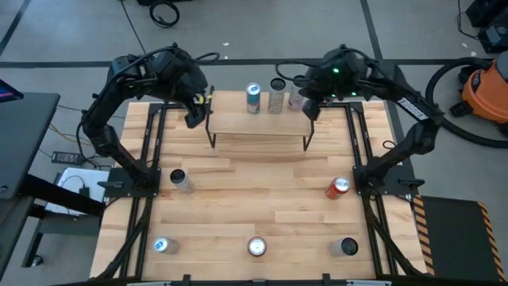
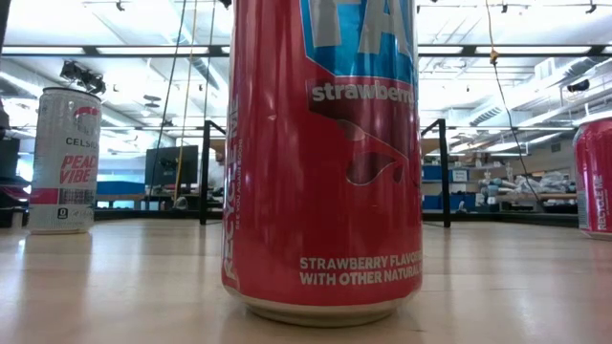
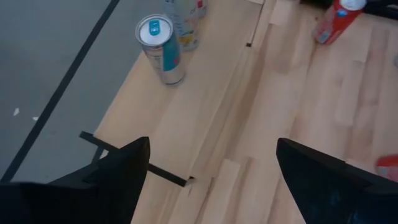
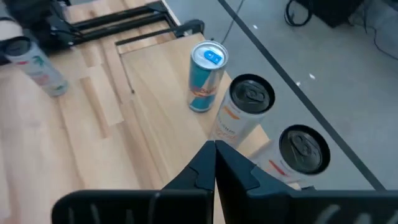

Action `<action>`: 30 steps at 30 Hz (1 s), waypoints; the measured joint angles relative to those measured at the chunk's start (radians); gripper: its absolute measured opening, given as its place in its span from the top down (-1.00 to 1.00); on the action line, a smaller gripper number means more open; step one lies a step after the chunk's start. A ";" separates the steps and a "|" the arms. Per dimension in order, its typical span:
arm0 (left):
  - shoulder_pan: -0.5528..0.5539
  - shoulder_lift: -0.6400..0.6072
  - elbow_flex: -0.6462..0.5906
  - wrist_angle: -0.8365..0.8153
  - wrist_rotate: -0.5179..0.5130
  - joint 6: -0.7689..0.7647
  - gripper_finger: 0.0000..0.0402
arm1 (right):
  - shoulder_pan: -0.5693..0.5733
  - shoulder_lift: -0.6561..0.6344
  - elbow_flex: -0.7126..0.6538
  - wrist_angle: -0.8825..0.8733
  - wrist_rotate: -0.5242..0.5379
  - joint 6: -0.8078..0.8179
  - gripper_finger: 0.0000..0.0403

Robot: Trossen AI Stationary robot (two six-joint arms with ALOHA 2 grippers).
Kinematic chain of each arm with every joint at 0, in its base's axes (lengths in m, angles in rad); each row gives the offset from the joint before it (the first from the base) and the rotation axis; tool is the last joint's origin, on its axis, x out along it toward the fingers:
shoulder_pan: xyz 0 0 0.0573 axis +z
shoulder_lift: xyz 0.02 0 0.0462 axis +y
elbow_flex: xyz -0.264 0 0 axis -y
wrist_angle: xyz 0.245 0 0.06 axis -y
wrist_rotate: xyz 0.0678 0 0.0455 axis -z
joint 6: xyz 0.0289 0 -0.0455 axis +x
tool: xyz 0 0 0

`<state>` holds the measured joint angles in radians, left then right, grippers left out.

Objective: Place canned beverage on shelf
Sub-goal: Put the left red soda can on the shelf

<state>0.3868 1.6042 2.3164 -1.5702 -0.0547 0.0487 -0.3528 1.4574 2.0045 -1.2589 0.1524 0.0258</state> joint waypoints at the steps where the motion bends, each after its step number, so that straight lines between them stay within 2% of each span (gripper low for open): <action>1: -0.007 -0.012 -0.008 -0.001 0.000 -0.007 -0.76 | 0.009 -0.011 0.000 -0.009 0.000 0.002 0.92; 6: -0.034 -0.111 -0.107 0.000 0.000 -0.036 -0.76 | 0.055 -0.061 0.000 -0.032 0.008 0.016 0.92; 17: -0.033 -0.408 -0.501 0.144 0.000 -0.131 -0.76 | 0.139 -0.125 0.000 -0.031 0.011 0.033 0.92; 24: -0.056 -0.551 -0.737 0.225 0.000 -0.202 -0.76 | 0.191 -0.124 0.000 -0.041 0.012 0.063 0.92; 30: -0.096 -0.623 -0.886 0.308 -0.001 -0.243 -0.76 | 0.255 -0.158 -0.118 -0.037 0.092 0.108 0.92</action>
<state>0.2904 0.9809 1.4301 -1.2620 -0.0553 -0.1942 -0.0980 1.2994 1.8869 -1.2962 0.2448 0.1335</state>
